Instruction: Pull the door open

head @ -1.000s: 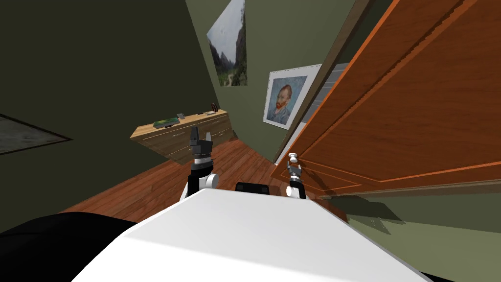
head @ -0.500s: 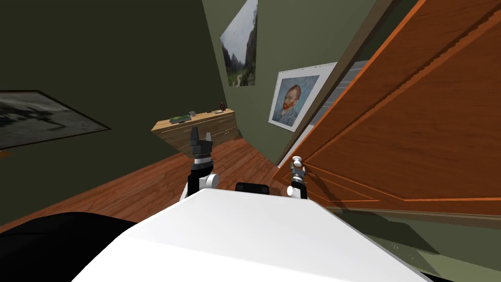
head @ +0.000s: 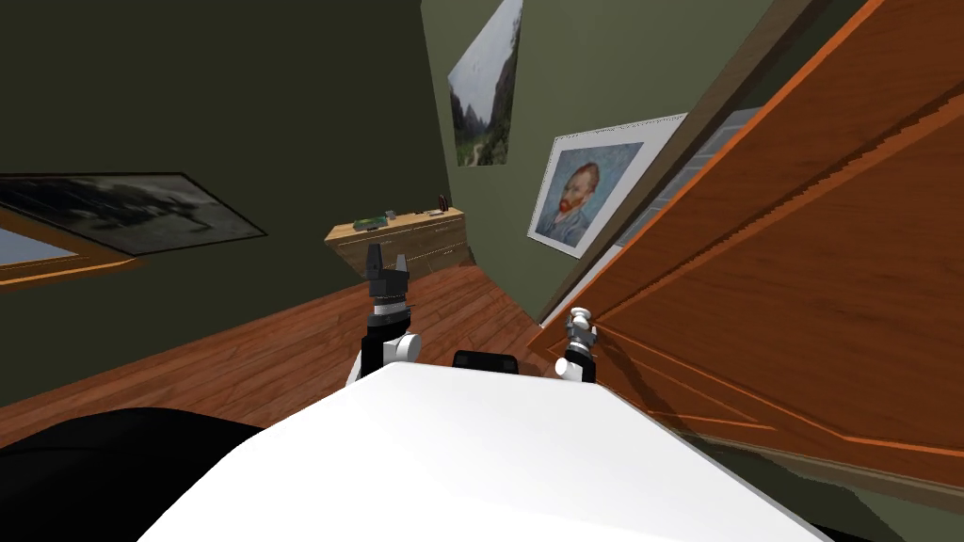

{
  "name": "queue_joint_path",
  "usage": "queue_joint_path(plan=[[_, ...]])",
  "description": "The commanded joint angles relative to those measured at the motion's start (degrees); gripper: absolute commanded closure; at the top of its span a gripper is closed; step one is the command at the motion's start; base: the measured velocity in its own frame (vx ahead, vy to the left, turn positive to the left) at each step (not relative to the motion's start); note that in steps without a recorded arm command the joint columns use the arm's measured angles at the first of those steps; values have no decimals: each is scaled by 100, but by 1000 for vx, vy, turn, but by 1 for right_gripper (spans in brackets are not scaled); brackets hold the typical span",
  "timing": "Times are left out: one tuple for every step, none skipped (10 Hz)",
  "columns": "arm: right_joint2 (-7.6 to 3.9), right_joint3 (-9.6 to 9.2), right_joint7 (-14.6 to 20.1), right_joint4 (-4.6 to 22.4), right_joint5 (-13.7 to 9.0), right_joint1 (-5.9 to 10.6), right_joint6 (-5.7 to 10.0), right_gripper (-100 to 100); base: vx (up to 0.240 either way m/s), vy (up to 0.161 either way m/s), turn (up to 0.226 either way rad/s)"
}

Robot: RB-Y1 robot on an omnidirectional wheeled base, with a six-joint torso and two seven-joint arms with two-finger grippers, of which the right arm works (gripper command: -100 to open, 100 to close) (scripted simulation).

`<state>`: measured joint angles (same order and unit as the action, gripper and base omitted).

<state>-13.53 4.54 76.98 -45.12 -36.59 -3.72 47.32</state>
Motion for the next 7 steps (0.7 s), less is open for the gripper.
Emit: queue_joint_path(plan=[[89, 185, -127, -98, -52, -71, -23, -100, -29, -55, 217], [124, 308, -180, -90, -85, -79, -23, -100, -25, -51, 280], [152, 408, -223, -83, -113, -85, -24, -100, -21, -55, 304], [132, 346, -201, -122, -98, -93, -45, -100, -9, -29, 55], [132, 346, -201, -122, -98, -93, -45, 100, 1, 1, -65], [132, 346, -201, -122, -98, -93, -45, 100, 3, 8, -14], [132, 346, -201, -122, -98, -93, -45, 100, 3, 6, 2]])
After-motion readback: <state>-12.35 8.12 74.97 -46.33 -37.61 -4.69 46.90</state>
